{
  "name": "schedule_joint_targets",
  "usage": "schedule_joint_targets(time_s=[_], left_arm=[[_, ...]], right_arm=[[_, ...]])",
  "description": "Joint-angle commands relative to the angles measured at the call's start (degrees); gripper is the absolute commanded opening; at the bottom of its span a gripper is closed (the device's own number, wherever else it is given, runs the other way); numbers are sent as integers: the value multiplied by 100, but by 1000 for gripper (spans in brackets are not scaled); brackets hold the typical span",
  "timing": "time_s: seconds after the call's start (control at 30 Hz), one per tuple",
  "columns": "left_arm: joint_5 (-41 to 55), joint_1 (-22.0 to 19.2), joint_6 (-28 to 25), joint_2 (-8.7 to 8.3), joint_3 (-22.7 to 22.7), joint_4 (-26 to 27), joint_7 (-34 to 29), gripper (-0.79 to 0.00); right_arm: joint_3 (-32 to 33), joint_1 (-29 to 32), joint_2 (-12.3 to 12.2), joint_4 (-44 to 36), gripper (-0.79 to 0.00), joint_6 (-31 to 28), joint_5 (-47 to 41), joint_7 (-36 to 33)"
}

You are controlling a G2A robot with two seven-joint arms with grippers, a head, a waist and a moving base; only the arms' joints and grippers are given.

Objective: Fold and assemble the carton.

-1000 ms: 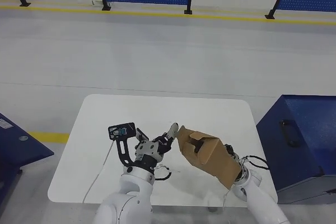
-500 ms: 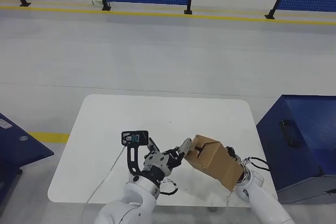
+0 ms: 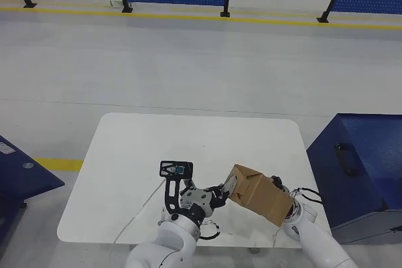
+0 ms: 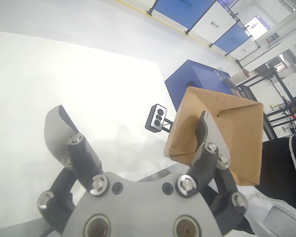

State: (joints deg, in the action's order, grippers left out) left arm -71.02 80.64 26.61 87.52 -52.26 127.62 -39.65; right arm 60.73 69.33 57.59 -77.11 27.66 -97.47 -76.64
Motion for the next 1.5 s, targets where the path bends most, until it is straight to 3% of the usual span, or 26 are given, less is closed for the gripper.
schedule_joint_targets(time_s=[0.0, 0.33, 0.63, 1.2, 1.3, 1.47], left_arm=[[-55, -15, -3, 2, 28, -23, -52, 0], [-327, -129, 38, 28, 118, -183, -288, 0], [-181, -53, 89, 50, -35, 254, -12, 0], [-168, -5, 32, 45, -81, 350, 108, 0], [-168, -5, 32, 45, -81, 350, 108, 0], [-136, 70, -465, -23, -693, 702, 200, 0]], right_arm=[[-33, -17, -27, -4, -785, -20, -24, -20], [-244, -125, -153, 14, -785, -101, -127, -101], [-401, -243, -234, 131, -785, -109, -309, -109], [-401, -230, -230, 123, -785, -103, -336, -79], [-418, -335, -161, -195, -785, -114, -412, -36], [-934, -712, 14, -218, -785, -270, -789, -272]])
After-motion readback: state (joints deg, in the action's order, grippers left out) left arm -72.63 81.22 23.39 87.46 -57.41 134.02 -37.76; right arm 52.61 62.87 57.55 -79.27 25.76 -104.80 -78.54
